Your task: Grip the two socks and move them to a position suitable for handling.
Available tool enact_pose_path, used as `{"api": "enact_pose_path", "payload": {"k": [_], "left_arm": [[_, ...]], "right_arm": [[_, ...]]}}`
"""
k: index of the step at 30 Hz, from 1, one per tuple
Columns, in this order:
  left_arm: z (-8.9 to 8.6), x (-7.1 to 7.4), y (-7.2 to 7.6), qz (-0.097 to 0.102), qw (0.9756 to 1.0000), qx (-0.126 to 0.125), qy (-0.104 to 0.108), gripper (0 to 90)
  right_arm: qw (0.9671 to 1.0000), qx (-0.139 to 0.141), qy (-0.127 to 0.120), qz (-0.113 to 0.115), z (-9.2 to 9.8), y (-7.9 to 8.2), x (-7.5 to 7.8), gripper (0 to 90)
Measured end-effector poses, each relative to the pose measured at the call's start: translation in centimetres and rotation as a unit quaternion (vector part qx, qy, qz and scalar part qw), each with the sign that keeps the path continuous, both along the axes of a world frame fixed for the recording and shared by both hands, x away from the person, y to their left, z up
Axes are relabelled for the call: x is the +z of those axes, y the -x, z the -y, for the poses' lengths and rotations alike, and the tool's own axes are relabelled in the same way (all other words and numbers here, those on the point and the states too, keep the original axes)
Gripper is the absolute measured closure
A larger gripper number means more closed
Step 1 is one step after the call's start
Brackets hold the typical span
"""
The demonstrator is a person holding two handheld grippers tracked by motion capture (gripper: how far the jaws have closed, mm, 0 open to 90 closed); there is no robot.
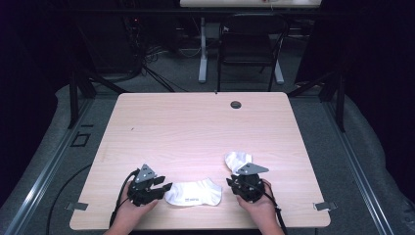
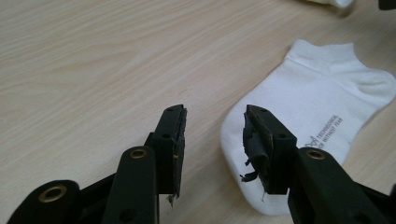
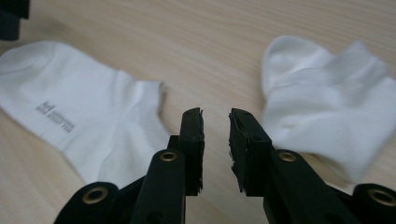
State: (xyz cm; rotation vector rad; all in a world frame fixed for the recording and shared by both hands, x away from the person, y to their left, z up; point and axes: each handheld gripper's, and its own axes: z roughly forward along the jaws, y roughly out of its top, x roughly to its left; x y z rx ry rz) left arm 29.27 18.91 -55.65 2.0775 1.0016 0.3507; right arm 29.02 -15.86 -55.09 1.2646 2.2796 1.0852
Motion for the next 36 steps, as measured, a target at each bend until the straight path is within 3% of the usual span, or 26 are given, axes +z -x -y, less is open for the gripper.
{"api": "enact_pose_path", "payload": {"k": [1, 2, 3, 8, 9, 12, 16, 23, 35, 36], "left_arm": [[0.0, 0.0, 0.0, 0.000, 1.0000, 0.000, 0.000, 58.5], [-0.2, 0.0, -0.1, -0.002, 1.0000, 0.002, 0.001, 58.5], [-0.3, 0.0, -0.2, -0.002, 1.0000, 0.006, 0.004, 58.5], [-0.8, 0.1, -0.7, -0.002, 0.9998, 0.014, 0.010, 58.5], [-0.9, 0.1, -0.8, -0.003, 0.9998, 0.015, 0.009, 58.5], [-0.9, -0.1, -0.9, -0.009, 0.9998, 0.016, 0.012, 58.5], [-0.9, -0.2, -0.9, -0.009, 0.9998, 0.014, 0.010, 58.5], [-0.7, -0.4, -1.1, -0.011, 0.9998, 0.013, 0.007, 58.4], [-0.5, -0.5, -1.1, -0.013, 0.9999, 0.009, 0.003, 58.1], [-0.5, -0.5, -1.0, -0.013, 0.9999, 0.009, 0.003, 58.1]], "right_arm": [[1.0000, 0.000, 0.000, 0.000, 0.0, 0.0, 0.0, 73.8], [0.9996, -0.026, -0.012, 0.003, 0.7, -0.6, 0.2, 71.8], [0.9996, -0.026, -0.012, 0.003, 0.7, -0.6, 0.2, 71.8], [0.9971, -0.074, 0.013, 0.006, 1.5, -2.9, 0.2, 65.1], [0.9971, -0.074, 0.013, 0.006, 1.5, -2.9, 0.2, 65.1], [0.9950, -0.096, 0.026, 0.006, 1.7, -4.9, 0.0, 62.0], [0.9944, -0.104, 0.018, -0.001, 1.6, -6.4, -0.7, 61.8], [0.9942, -0.104, 0.023, -0.018, 0.8, -7.3, -1.9, 60.2], [0.9985, -0.045, 0.022, -0.023, -1.3, -7.1, -2.2, 62.3], [0.9990, -0.040, 0.016, -0.013, -1.7, -6.9, -1.7, 62.3]]}}
